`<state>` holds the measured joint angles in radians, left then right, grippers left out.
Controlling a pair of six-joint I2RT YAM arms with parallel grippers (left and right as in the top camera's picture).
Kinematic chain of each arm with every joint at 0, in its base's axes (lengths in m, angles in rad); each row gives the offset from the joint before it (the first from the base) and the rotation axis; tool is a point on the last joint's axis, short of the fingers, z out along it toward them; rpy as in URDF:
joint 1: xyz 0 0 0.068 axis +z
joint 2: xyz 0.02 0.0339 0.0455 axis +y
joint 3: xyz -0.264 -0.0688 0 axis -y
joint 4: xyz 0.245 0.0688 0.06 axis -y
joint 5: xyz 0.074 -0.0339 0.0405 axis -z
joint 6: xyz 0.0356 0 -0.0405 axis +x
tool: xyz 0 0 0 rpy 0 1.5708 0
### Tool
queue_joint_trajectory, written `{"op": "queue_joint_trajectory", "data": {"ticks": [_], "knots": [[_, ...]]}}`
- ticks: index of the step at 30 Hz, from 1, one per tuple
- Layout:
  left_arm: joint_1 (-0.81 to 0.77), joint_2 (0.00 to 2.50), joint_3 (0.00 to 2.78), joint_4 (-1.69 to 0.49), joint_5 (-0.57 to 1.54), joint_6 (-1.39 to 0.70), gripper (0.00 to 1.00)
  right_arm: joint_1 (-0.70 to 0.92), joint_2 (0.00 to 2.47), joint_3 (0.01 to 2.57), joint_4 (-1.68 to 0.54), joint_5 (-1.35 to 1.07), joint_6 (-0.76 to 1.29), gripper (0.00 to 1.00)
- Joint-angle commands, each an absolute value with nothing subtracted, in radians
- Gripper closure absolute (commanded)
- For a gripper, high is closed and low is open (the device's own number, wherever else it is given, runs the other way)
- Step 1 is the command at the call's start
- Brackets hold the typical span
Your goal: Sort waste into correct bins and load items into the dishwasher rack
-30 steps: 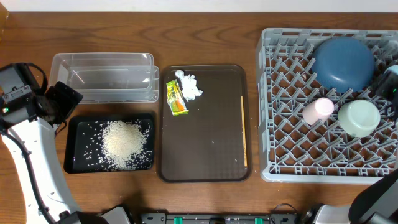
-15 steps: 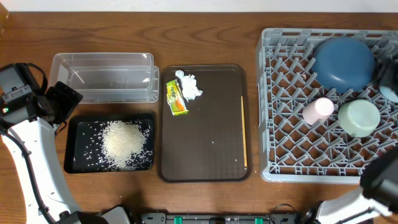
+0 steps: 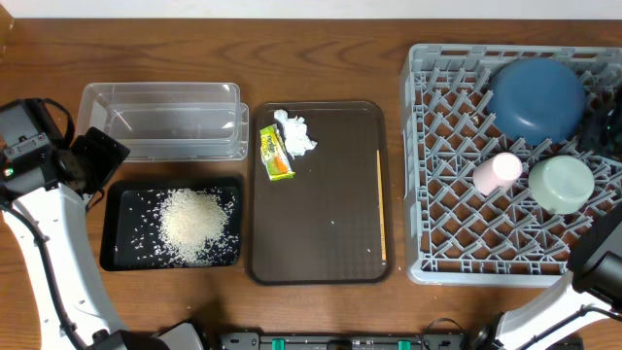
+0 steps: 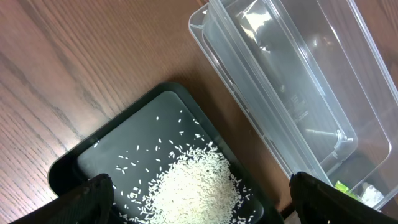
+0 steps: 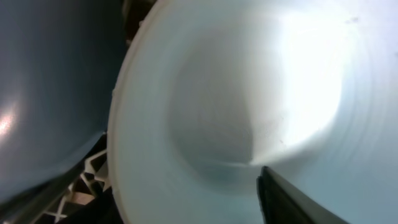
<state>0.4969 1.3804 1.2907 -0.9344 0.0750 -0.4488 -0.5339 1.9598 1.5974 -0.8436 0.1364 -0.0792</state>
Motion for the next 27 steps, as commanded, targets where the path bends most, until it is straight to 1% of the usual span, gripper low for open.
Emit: {"op": "queue_joint_trajectory", "data": {"ticks": [1, 5, 7, 9, 11, 13, 17, 22, 27], "knots": [[0.501, 1.385, 1.286, -0.935, 0.07, -0.455, 0.07, -0.525, 1.925, 1.61, -0.838, 0.152, -0.028, 0.49], [0.501, 1.385, 1.286, -0.935, 0.07, -0.455, 0.07, -0.525, 1.869, 1.612, -0.817, 0.146, 0.003, 0.56], [0.501, 1.385, 1.286, -0.935, 0.07, -0.455, 0.07, -0.524, 1.839, 1.612, -0.801, 0.126, 0.003, 0.62], [0.501, 1.385, 1.286, -0.934, 0.07, -0.455, 0.07, -0.524, 1.824, 1.612, -0.796, 0.115, 0.002, 0.66], [0.501, 1.385, 1.286, -0.935, 0.07, -0.455, 0.07, -0.524, 1.819, 1.612, -0.797, 0.115, -0.002, 0.72], [0.501, 1.385, 1.286, -0.935, 0.07, -0.455, 0.07, -0.524, 1.82, 1.61, -0.805, 0.115, -0.009, 0.73], [0.501, 1.385, 1.286, -0.934, 0.07, -0.455, 0.07, -0.524, 1.831, 1.607, -0.807, 0.116, -0.009, 0.67], [0.501, 1.385, 1.286, -0.934, 0.07, -0.455, 0.07, -0.527, 1.852, 1.606, -0.8, 0.116, -0.017, 0.54], [0.501, 1.385, 1.286, -0.935, 0.07, -0.455, 0.07, -0.527, 1.876, 1.606, -0.789, 0.116, -0.037, 0.54]]}}
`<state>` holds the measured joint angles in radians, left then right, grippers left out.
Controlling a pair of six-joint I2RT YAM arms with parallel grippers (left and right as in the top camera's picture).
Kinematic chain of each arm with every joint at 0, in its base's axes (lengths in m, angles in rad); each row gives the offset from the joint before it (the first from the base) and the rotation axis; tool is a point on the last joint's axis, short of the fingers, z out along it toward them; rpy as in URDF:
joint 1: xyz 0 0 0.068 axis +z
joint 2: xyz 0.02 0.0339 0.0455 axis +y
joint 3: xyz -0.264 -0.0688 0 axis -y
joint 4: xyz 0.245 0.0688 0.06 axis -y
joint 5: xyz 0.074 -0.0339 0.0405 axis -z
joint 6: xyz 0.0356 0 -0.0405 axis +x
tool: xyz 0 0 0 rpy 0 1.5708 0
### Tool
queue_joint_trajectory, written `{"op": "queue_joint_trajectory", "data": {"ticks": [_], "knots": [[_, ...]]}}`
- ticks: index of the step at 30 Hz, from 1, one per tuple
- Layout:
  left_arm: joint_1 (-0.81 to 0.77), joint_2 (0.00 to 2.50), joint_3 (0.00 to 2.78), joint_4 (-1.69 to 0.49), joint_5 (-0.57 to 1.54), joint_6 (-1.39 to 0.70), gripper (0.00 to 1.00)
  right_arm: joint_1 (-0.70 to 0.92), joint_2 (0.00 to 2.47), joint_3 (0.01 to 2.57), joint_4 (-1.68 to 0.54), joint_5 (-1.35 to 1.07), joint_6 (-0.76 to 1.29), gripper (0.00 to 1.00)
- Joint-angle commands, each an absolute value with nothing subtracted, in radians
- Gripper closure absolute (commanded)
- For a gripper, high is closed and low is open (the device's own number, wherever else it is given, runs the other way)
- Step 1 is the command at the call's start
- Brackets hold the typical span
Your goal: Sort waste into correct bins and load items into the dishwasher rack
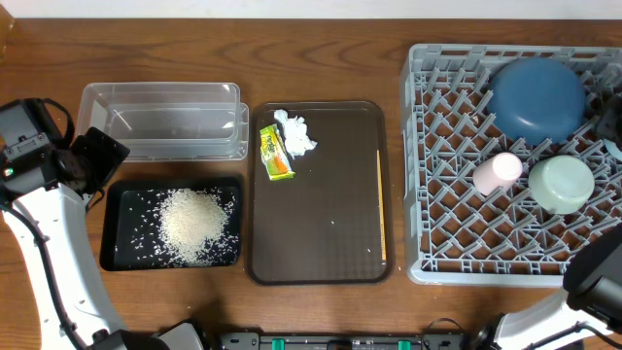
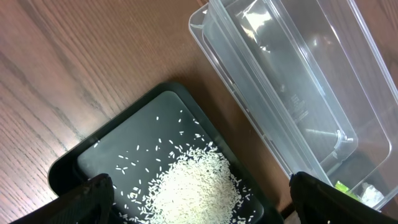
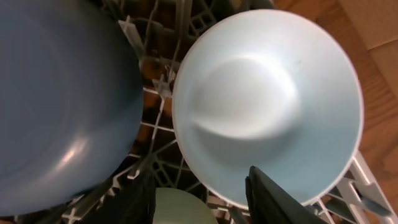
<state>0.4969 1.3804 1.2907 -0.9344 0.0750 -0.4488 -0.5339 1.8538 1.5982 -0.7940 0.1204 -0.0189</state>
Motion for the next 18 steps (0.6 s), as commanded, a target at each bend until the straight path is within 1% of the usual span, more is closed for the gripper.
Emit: {"op": "queue_joint_trajectory", "data": {"ticks": [1, 4, 7, 9, 18], "knots": [[0.501, 1.385, 1.286, -0.934, 0.07, -0.455, 0.07, -0.527, 1.881, 1.606, -0.785, 0.116, -0.043, 0.53], [0.501, 1.385, 1.286, -0.935, 0.07, -0.455, 0.07, -0.527, 1.898, 1.606, -0.78, 0.117, -0.051, 0.54], [0.501, 1.385, 1.286, -0.935, 0.07, -0.455, 0.07, -0.529, 1.906, 1.606, -0.778, 0.116, -0.05, 0.62], [0.501, 1.385, 1.286, -0.935, 0.07, -0.455, 0.07, -0.529, 1.906, 1.606, -0.774, 0.116, -0.05, 0.64], [0.501, 1.385, 1.286, -0.934, 0.07, -0.455, 0.07, -0.532, 1.912, 1.606, -0.776, 0.157, -0.069, 0.63]]}}
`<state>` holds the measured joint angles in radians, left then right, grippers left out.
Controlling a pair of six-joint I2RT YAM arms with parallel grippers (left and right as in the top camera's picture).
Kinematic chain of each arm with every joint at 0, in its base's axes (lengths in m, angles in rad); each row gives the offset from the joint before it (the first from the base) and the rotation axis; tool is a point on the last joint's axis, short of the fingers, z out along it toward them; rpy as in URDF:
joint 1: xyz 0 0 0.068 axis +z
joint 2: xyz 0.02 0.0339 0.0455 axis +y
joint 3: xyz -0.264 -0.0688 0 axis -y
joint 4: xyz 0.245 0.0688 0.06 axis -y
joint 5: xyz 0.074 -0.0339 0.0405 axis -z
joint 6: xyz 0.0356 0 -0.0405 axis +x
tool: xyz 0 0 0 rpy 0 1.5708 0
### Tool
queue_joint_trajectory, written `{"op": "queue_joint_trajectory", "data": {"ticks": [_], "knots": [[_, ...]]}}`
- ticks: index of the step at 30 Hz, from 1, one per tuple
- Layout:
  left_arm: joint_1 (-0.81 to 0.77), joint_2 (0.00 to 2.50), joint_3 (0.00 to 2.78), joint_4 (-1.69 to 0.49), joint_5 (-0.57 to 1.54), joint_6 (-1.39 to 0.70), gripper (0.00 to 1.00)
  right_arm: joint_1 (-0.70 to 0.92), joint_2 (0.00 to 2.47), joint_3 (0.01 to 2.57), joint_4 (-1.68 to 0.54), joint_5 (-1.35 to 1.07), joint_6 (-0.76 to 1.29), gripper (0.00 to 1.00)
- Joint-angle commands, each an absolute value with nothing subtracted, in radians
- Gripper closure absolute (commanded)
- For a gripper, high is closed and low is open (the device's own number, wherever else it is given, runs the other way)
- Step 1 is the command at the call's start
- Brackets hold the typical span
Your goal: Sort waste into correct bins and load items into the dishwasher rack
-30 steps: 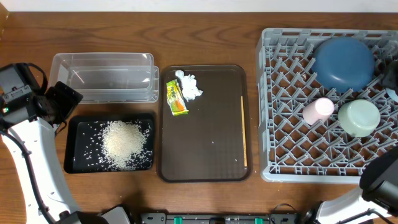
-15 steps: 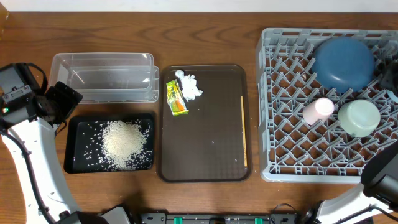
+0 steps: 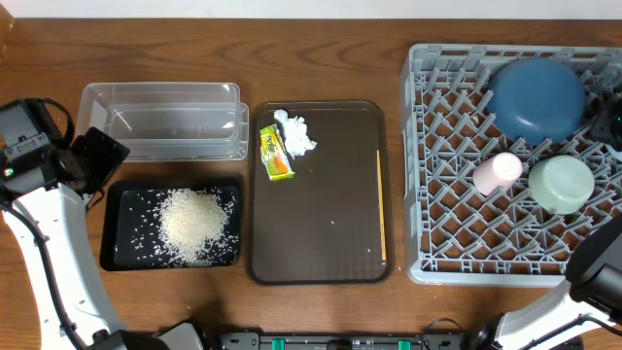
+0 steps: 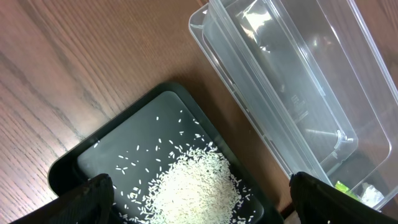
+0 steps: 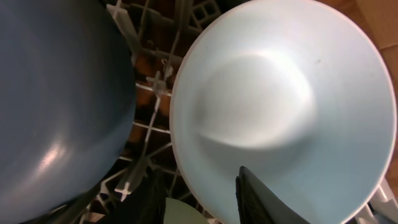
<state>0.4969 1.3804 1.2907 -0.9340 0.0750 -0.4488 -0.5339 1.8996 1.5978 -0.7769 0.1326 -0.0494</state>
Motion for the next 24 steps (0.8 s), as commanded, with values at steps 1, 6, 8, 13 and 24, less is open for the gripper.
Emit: {"op": "queue_joint_trajectory", "data": {"ticks": [1, 6, 8, 13, 24], "knots": [[0.501, 1.385, 1.286, -0.935, 0.07, -0.455, 0.07, -0.532, 1.914, 1.606, -0.776, 0.157, -0.069, 0.63], [0.501, 1.385, 1.286, -0.935, 0.07, -0.455, 0.07, -0.532, 1.938, 1.606, -0.773, 0.151, -0.069, 0.64], [0.501, 1.385, 1.286, -0.935, 0.07, -0.455, 0.07, -0.532, 1.942, 1.606, -0.771, 0.15, -0.069, 0.66], [0.501, 1.385, 1.286, -0.935, 0.07, -0.455, 0.07, -0.532, 1.941, 1.607, -0.767, 0.152, -0.068, 0.79], [0.501, 1.385, 1.286, -0.934, 0.07, -0.455, 0.07, -0.533, 1.839, 1.611, -0.789, 0.142, 0.069, 0.99]]}}
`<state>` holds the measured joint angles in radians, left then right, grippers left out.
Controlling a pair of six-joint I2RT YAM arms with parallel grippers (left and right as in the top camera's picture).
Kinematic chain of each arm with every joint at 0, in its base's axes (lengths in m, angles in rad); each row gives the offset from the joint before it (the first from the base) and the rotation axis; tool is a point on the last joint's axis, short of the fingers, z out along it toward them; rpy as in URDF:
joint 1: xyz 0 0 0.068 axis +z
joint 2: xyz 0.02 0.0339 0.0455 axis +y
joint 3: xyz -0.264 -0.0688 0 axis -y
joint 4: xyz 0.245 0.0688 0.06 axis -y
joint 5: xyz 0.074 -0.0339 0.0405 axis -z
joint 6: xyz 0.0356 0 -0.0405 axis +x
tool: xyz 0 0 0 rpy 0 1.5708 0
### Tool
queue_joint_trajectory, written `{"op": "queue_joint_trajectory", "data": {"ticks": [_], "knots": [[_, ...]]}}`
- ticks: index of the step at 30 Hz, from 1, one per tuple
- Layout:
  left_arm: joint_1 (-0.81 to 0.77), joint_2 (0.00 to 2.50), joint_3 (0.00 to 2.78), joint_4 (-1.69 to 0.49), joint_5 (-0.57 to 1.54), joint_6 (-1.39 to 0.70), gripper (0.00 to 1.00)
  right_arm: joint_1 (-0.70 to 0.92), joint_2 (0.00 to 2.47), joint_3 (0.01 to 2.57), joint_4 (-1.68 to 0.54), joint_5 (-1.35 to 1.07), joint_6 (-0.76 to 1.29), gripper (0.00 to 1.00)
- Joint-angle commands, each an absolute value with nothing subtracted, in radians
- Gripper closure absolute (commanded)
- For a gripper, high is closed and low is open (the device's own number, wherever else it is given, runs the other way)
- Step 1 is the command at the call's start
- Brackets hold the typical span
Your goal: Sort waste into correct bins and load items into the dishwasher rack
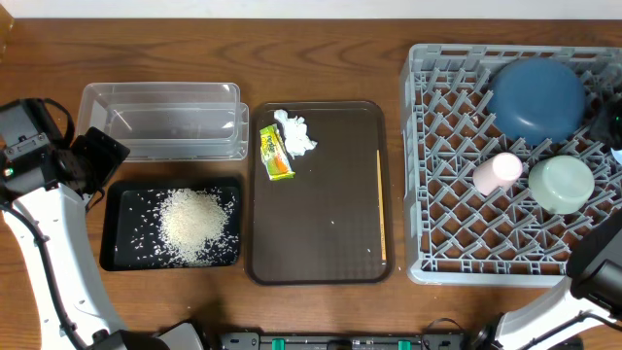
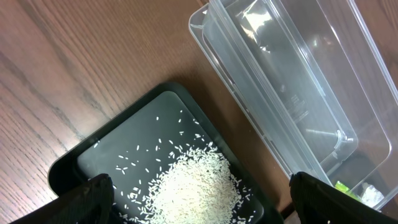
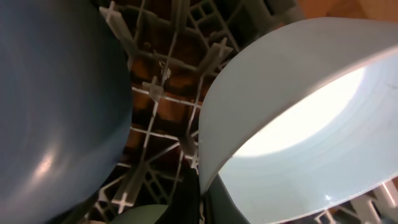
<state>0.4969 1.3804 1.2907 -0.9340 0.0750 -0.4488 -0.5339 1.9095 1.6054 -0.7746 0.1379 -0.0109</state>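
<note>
A pale blue bowl (image 3: 298, 124) stands tilted at the right end of the grey dishwasher rack (image 1: 457, 233), its inside showing. My right gripper (image 3: 200, 193) is shut on its rim. Beside it in the rack are a dark blue bowl (image 1: 535, 97), a pink cup (image 1: 497, 172) and a green cup (image 1: 561, 183). On the brown tray (image 1: 321, 233) lie a green wrapper (image 1: 275, 154), a crumpled tissue (image 1: 294, 133) and a chopstick (image 1: 381, 204). My left gripper (image 2: 202, 202) hangs open above the black tray (image 1: 121, 255) of rice (image 1: 194, 224).
A clear plastic bin (image 1: 160, 122) stands behind the black tray at the far left. The rack's upright tines surround the bowls closely. Bare wooden tabletop (image 1: 321, 58) shows behind the trays.
My right gripper's fingers, then apart beside the upturned pale bowl, are now shut on its rim. The bowl has tipped so that its inside faces the camera. The left arm is unchanged.
The right wrist camera was first pressed close to the pale bowl. Then it was farther back, with the bowl resting dome up in the rack and the fingers apart. Now the fingers grip the rim and the bowl is tilted. The left arm stayed still throughout.
</note>
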Motion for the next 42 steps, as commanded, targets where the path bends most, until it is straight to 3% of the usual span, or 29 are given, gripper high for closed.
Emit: {"op": "queue_joint_trajectory", "data": {"ticks": [1, 10, 16, 21, 28, 33, 42], "knots": [[0.501, 1.385, 1.286, -0.935, 0.07, -0.455, 0.07, -0.535, 1.815, 1.611, -0.789, 0.117, 0.075, 0.99], [0.501, 1.385, 1.286, -0.935, 0.07, -0.455, 0.07, -0.643, 1.628, 1.611, -0.807, -0.475, 0.104, 0.99], [0.501, 1.385, 1.286, -0.935, 0.07, -0.455, 0.07, -0.754, 1.623, 1.56, -0.856, -0.707, 0.044, 0.99], [0.501, 1.385, 1.286, -0.935, 0.07, -0.455, 0.07, -0.842, 1.623, 1.391, -0.736, -0.945, -0.017, 0.99], [0.501, 1.385, 1.286, -0.935, 0.07, -0.455, 0.07, -0.96, 1.623, 1.15, -0.327, -1.319, -0.027, 0.99], [0.501, 1.385, 1.286, -0.934, 0.07, -0.455, 0.07, -0.975, 1.635, 1.074, -0.162, -1.344, -0.012, 0.99], [0.501, 1.385, 1.286, -0.935, 0.07, -0.455, 0.07, -0.968, 1.781, 1.072, -0.065, -1.345, 0.027, 0.99]]}}
